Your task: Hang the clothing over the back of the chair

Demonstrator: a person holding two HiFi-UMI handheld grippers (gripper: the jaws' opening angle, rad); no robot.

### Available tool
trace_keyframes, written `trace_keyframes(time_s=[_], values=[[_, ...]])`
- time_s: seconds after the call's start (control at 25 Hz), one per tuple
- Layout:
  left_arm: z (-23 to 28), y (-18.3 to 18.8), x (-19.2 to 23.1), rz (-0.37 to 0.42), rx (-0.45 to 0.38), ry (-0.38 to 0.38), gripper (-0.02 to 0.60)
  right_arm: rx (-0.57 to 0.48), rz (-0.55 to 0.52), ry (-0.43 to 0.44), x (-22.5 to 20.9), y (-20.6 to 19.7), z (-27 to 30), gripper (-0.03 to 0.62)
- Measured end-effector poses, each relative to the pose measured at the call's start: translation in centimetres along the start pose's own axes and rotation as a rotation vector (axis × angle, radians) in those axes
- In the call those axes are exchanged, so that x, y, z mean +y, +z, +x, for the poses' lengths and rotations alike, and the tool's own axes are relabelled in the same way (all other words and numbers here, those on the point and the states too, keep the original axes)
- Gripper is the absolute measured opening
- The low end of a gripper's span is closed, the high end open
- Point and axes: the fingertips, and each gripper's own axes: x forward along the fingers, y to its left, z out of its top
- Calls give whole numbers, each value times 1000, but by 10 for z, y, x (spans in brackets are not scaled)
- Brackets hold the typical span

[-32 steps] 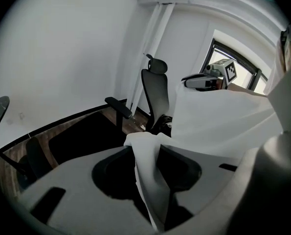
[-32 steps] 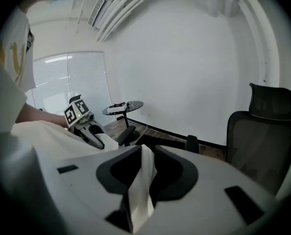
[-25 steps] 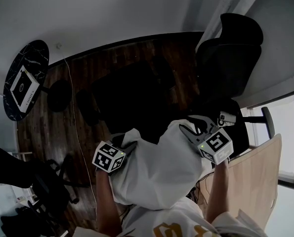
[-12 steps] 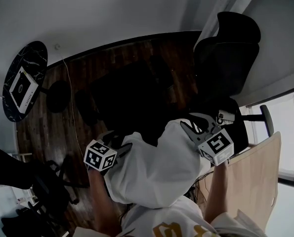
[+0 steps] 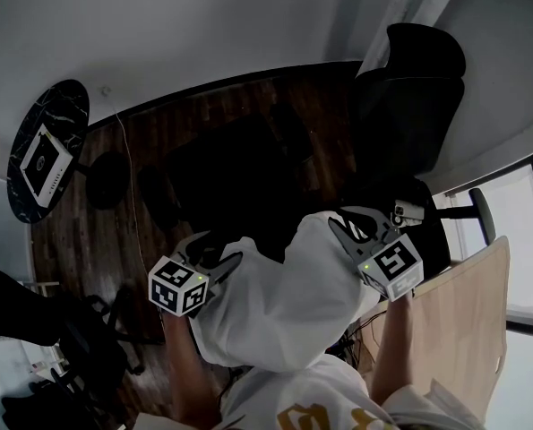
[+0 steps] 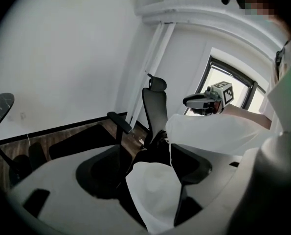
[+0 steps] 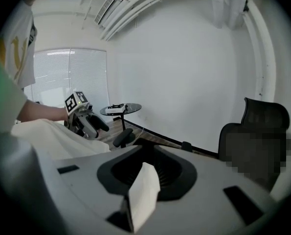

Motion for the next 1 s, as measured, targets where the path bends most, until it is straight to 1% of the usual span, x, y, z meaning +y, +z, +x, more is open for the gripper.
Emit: trace_keyframes(time_s=[0.04,0.08,0.16,0.2,0.28,0.36,0.44,0.48,0.56,0.6,0.68,0.72,0.88,1.0], values=[[-2,4,-1,20,-6,10,333,-1,7,-6,3,4,-3,70],[-5,7,-1,46,-10,30,265,-7,6,-22,4,8,-8,62],[-13,14,3,96,-22,91,92,-43,-20,-88,1,17,-17,20],[-18,16,6,111,-30,123,35,-68,-34,-124,0,21,-23,14],[-27,22,8,127,-55,176,23,-106,-50,-176,0,25,-32,12],[-38,29,5,142,-91,216,21,-120,-41,-204,3,26,-42,12],[-52,36,1,144,-131,248,21,-138,2,-225,7,24,-51,12],[-59,40,-2,137,-157,256,21,-166,38,-232,9,26,-57,12],[-73,48,-11,98,-227,244,21,-241,116,-235,14,32,-71,12],[-81,52,-16,62,-270,224,21,-267,143,-233,18,33,-78,12],[-96,58,-24,-18,-348,186,20,-288,163,-233,28,33,-88,12],[-103,58,-27,-41,-370,182,20,-290,164,-236,33,32,-92,12],[-124,49,-42,-48,-399,203,20,-292,159,-264,60,30,-106,12],[-140,46,-58,-57,-467,202,20,-289,132,-275,82,33,-115,12]])
